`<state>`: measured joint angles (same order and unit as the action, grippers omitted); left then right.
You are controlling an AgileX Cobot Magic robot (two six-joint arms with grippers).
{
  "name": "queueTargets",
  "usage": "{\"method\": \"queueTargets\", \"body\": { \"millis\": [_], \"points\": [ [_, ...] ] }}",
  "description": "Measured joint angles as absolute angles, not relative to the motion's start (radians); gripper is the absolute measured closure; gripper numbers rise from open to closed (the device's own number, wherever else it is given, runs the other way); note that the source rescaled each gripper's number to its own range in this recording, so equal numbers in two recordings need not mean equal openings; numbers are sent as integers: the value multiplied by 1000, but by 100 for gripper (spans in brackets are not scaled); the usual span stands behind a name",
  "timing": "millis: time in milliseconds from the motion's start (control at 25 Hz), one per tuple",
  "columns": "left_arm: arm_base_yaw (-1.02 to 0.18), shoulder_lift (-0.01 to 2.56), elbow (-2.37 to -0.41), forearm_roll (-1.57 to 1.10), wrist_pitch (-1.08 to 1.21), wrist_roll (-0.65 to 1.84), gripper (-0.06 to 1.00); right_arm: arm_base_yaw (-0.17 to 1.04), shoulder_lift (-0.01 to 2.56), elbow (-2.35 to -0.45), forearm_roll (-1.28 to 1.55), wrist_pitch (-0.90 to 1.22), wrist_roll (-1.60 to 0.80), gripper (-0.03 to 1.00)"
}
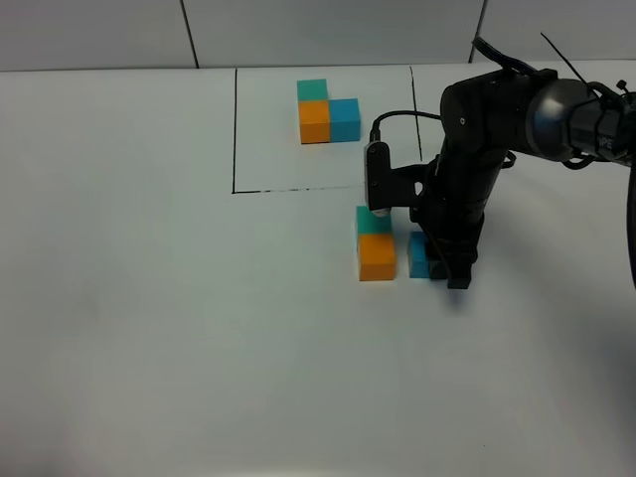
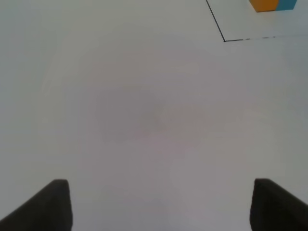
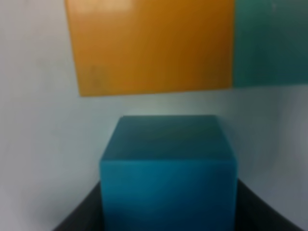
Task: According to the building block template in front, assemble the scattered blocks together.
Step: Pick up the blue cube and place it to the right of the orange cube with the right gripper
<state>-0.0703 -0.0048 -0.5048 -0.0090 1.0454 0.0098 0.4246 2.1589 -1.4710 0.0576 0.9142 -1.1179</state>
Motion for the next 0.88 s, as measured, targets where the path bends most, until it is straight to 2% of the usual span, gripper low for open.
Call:
{"method": "queueTargets", "body": {
  "millis": [880],
  "points": [
    [-70, -5, -505, -9, 1045, 10, 27, 473, 2178, -1482, 58, 883, -1119, 95]
  ]
}}
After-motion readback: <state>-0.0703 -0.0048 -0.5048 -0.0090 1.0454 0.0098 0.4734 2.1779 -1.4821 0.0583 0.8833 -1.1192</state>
